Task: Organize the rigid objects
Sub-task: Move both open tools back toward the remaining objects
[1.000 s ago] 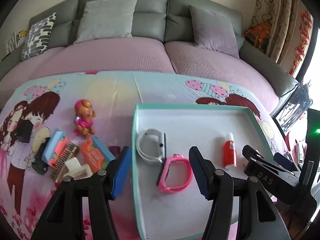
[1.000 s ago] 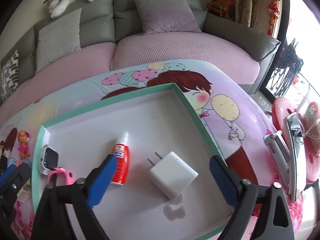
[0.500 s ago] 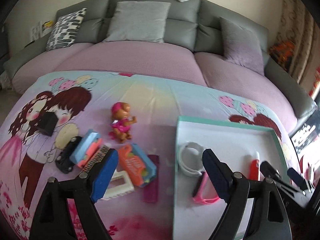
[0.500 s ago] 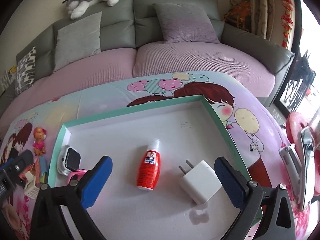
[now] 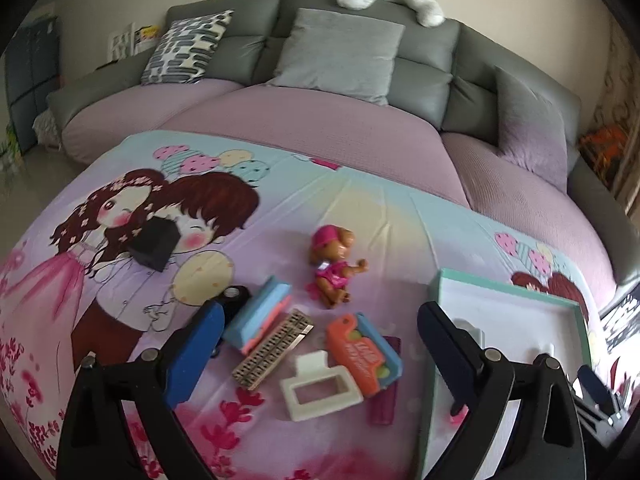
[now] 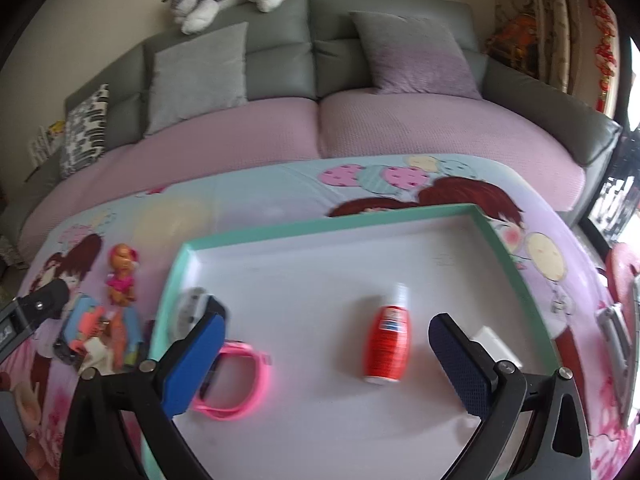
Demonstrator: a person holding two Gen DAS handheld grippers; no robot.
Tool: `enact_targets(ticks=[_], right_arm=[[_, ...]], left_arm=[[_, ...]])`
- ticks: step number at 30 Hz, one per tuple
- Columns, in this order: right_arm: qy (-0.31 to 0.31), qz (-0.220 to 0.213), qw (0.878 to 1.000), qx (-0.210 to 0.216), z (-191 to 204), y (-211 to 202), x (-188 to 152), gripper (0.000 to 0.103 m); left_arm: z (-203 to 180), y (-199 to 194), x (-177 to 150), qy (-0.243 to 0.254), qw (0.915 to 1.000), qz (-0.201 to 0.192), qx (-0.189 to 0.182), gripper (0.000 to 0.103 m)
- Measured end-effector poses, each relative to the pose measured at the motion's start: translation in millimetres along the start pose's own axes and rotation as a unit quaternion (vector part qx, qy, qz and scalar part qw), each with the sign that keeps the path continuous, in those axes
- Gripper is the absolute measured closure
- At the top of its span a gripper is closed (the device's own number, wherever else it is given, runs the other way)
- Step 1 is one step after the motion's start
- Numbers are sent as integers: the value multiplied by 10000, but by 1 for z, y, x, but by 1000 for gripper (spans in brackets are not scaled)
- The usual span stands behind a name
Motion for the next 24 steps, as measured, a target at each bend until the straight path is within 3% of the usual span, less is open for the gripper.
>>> enact_targets(ticks=[7,11,18,24], right_arm=[[-135,-165,9985,496,40,0,5,0],[-230,-88,9982,541,57,7,4,0],[-540,-288,9955,725,85,5,8,0],[-845,-143,9877,1307,127,11,4,0]], left_arm=[[44,0,17,-382,9986,-104,349,5],[76,-4,28,-763,9958,-259,430,4],[109,-1,34,-1008,9928,-261,587,0],[127,8,34,-1088,9922,-44,607,0]])
Point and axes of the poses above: each gripper's, at about its wrist camera, not at the fingertips, and y roughly the way its jaws point, z to its left, x to its top, the point moved 1 cm from there along y, roughly the way its jaws point, and after that the axes turned 12 degrees about -y, right-handed, at the moved point
